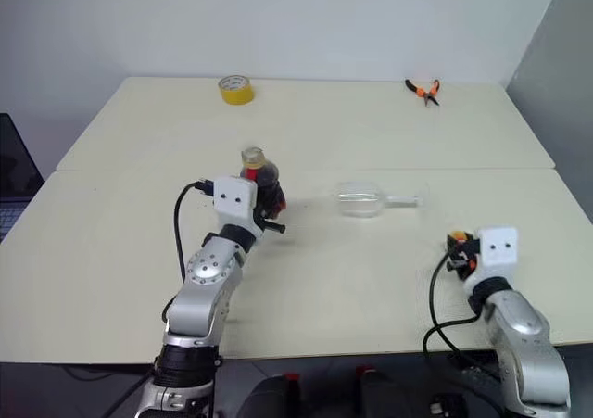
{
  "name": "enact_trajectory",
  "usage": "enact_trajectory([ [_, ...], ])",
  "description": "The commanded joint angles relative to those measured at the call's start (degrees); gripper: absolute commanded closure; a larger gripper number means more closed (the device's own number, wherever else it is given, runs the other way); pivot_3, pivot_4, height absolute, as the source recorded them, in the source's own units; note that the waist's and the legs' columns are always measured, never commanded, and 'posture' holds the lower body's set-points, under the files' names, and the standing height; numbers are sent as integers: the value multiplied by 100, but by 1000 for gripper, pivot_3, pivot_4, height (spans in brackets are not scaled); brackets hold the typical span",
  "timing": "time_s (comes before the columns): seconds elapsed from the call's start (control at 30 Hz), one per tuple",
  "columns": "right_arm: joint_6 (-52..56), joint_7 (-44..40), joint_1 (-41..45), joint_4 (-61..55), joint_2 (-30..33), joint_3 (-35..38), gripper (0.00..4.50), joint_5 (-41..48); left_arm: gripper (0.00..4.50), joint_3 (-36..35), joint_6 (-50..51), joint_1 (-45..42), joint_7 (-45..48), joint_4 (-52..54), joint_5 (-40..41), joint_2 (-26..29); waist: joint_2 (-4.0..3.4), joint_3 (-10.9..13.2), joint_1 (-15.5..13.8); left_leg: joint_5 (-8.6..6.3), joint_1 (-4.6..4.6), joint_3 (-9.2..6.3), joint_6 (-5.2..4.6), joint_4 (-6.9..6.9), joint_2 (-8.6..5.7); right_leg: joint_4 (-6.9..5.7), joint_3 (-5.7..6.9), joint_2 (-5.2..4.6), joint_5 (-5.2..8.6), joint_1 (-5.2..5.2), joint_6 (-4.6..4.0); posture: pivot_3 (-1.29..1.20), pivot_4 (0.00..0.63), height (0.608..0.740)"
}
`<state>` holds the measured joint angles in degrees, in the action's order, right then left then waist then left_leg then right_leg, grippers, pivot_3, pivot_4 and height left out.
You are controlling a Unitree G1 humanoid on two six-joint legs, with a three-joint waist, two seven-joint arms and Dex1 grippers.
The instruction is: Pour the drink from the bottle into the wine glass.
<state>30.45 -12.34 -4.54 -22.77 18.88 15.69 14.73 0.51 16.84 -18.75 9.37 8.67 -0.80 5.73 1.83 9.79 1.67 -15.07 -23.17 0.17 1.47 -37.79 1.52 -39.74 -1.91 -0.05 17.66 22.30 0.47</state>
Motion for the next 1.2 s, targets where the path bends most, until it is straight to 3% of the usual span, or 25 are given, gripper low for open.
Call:
enact_trajectory([
  [0.03, -268, 2, 42, 242, -14, 225, 3292, 44, 3835, -4, -187, -102, -29, 148, 44, 11, 0, 0, -3, 0, 1, 2, 0, 0, 0, 1, -2, 0, 0, -1, 0, 0, 150, 740],
  [0.2, -185, -106, 44, 477, 29, 212, 3292, 99, 3835, 16, -184, -69, -44, 159, 23, 26, 0, 0, -8, 0, -1, 8, 1, 0, -2, 4, -8, -1, 0, -1, 0, 0, 150, 740],
  [0.23, -153, -121, 40, 507, 37, 208, 2552, 110, 3835, 17, -185, -63, -48, 159, 20, 27, 0, 0, -10, 0, 0, 7, 1, 0, -2, 4, -7, -1, 0, -1, 0, 0, 150, 740],
  [0.5, -101, -198, -53, 502, 130, 174, 0, 91, 3835, -9, -167, -35, -59, 177, 26, 54, 0, 0, -11, 0, 2, 8, 1, 0, -1, 3, -8, 0, 0, -1, 0, 0, 150, 740],
  [0.73, -1182, -682, -120, -456, 166, -1, 0, 179, 3835, -262, -62, -40, -135, 129, 163, 68, -1, 0, -5, 0, 4, 11, 1, -1, -1, 2, -12, 0, 0, -1, 1, 0, 150, 740],
  [0.97, -98, -1352, 906, -1657, 600, -1221, 0, 848, 3835, -824, -154, -252, -253, -378, 497, 183, 3, 2, -6, 0, 10, 2, 2, -3, 2, -3, -5, 5, 0, -7, 1, 0, 150, 740],
  [1.2, 280, -1607, 2005, -1264, 511, -2170, 0, 927, 3835, -1384, -808, -787, -315, -1628, 748, 463, 13, 7, -23, 0, 6, -4, 2, -7, -1, 2, 2, 1, -1, -8, 0, 0, 150, 740],
])
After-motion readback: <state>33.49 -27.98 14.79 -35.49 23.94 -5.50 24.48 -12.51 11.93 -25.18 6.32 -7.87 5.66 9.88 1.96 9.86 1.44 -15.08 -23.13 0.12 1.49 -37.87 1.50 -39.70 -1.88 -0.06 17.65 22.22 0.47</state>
